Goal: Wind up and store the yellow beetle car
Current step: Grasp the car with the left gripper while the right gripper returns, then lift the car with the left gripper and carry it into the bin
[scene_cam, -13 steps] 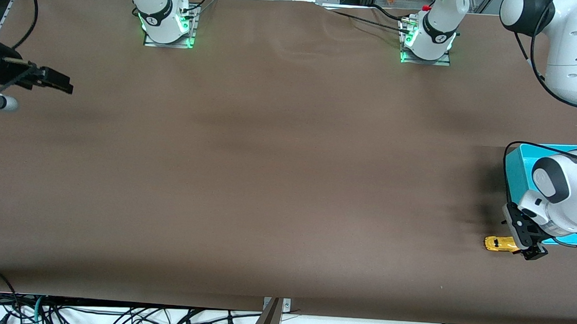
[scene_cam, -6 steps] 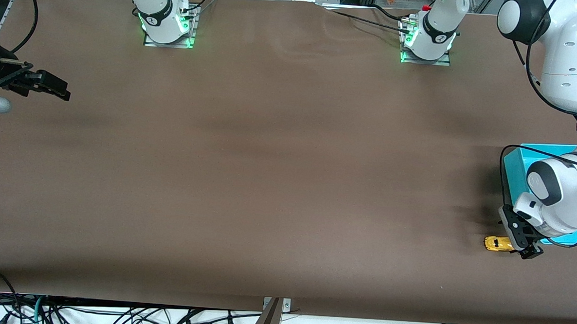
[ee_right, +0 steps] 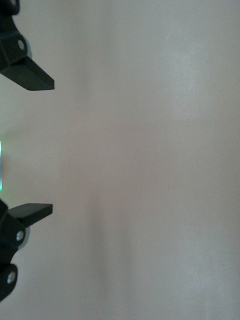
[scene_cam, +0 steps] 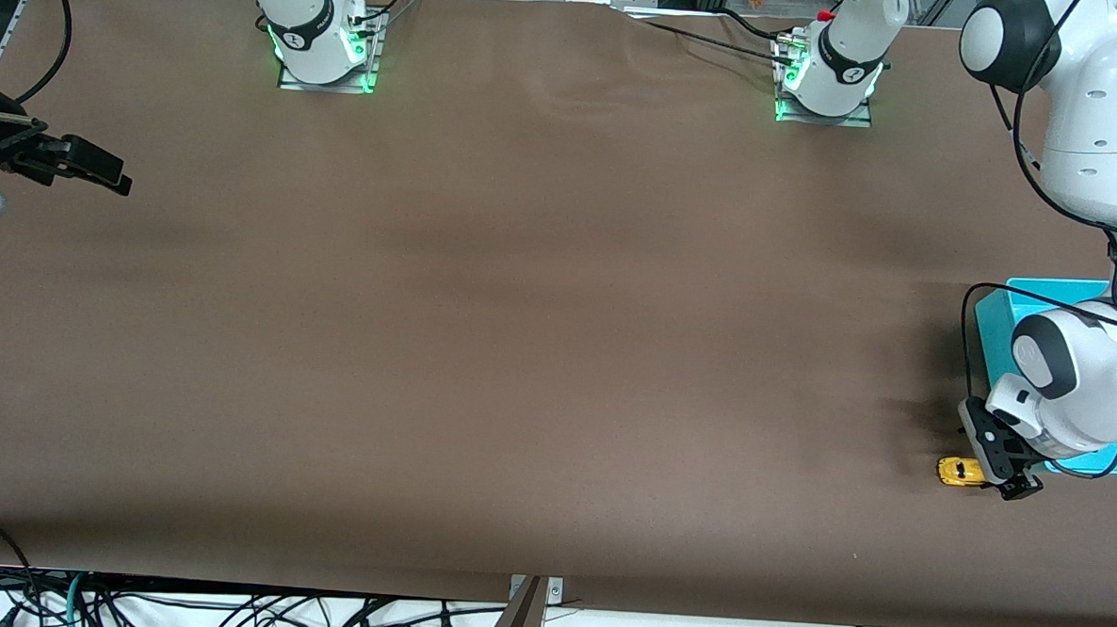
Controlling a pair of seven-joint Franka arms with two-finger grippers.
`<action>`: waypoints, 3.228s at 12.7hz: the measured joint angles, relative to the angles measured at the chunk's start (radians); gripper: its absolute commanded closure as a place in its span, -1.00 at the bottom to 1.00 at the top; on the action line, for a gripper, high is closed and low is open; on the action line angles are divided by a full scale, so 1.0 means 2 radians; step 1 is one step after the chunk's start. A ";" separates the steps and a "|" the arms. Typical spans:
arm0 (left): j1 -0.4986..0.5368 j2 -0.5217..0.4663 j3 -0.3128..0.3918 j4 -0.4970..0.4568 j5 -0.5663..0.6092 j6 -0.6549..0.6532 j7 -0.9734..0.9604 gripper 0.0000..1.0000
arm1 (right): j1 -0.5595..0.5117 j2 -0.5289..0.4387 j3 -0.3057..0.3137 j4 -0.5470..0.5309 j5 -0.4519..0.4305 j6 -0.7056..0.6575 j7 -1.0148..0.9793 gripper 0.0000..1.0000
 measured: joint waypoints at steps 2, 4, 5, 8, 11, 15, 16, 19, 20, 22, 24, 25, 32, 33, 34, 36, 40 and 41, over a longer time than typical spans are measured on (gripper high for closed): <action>-0.001 0.002 0.000 0.000 0.000 0.007 0.000 -0.70 | -0.006 0.001 -0.001 -0.001 0.009 0.000 0.000 -1.00; -0.001 0.002 0.000 0.000 0.000 0.010 0.000 0.10 | -0.007 0.006 -0.009 -0.002 0.012 0.004 0.000 -1.00; -0.001 0.003 0.000 0.000 0.000 0.011 0.000 0.47 | -0.007 0.007 -0.013 -0.002 0.013 0.005 0.000 -1.00; -0.002 0.003 0.000 0.008 0.000 0.015 -0.001 1.00 | -0.007 0.007 -0.013 -0.002 0.014 0.006 0.000 -1.00; -0.004 0.003 0.000 0.009 0.000 0.015 -0.001 1.00 | -0.007 0.007 -0.015 -0.002 0.014 0.006 0.000 -1.00; -0.017 -0.016 -0.001 0.021 0.000 -0.007 -0.005 1.00 | -0.007 0.007 -0.016 -0.002 0.014 0.006 0.000 -1.00; -0.020 -0.029 -0.001 0.024 0.000 -0.037 -0.006 1.00 | -0.007 0.006 -0.016 -0.001 0.014 0.006 0.000 -1.00; -0.021 -0.081 0.000 0.026 0.000 -0.140 -0.008 1.00 | -0.007 0.005 -0.014 0.000 0.013 0.008 0.000 -1.00; -0.021 -0.097 0.002 0.026 0.000 -0.172 -0.008 1.00 | -0.007 0.004 -0.014 0.001 0.012 0.008 0.000 -1.00; -0.016 -0.124 0.012 0.025 0.007 -0.228 0.007 1.00 | -0.007 0.004 -0.015 0.002 0.010 0.008 0.000 -1.00; -0.006 -0.136 0.027 0.024 0.014 -0.246 0.058 1.00 | -0.007 0.003 -0.014 0.003 0.007 0.008 0.000 -1.00; 0.003 -0.137 0.033 0.024 0.014 -0.250 0.085 1.00 | -0.007 0.003 -0.014 0.003 0.007 0.008 0.000 -1.00; 0.085 -0.132 0.040 -0.009 0.015 -0.236 0.220 1.00 | -0.007 0.003 -0.015 0.004 0.007 0.008 0.000 -1.00; 0.089 -0.132 0.040 -0.026 0.015 -0.219 0.223 1.00 | -0.007 0.003 -0.015 0.004 0.007 0.008 0.000 -1.00; 0.091 -0.132 0.040 -0.048 0.015 -0.195 0.224 1.00 | -0.007 0.003 -0.015 0.004 0.007 0.008 0.000 -1.00; 0.092 -0.131 0.042 -0.095 0.015 -0.141 0.224 1.00 | -0.007 0.003 -0.015 0.004 0.007 0.008 0.000 -1.00; 0.091 -0.132 0.043 -0.150 0.015 -0.074 0.224 1.00 | -0.007 0.003 -0.015 0.004 0.007 0.007 0.000 -1.00; 0.091 -0.132 0.043 -0.158 0.014 -0.065 0.224 1.00 | -0.007 0.003 -0.015 0.004 0.007 0.006 0.000 -1.00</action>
